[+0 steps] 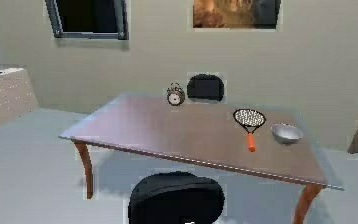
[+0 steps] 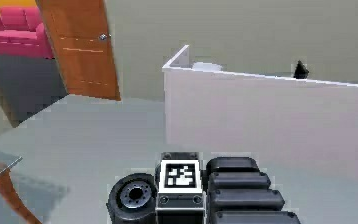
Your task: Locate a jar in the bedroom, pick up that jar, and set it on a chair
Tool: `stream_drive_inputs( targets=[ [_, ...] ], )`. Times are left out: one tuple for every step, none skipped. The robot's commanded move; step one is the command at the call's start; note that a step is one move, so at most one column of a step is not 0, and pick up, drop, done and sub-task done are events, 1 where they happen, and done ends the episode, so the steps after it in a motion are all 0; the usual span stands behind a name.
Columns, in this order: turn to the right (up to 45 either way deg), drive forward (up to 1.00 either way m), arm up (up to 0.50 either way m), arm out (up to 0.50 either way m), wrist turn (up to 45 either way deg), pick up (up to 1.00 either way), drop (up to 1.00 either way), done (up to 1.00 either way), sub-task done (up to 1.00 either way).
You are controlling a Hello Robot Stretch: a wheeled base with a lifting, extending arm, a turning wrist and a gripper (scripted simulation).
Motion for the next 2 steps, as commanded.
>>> stream_drive_inputs(
  targets=[
    [-45.0, 0.00, 0.00, 0.00, 0.0, 0.00, 0.00, 0.00, 0.00],
    [-30.0, 0.00, 0.00, 0.00, 0.0, 0.00, 0.00, 0.00, 0.00]
  ],
)
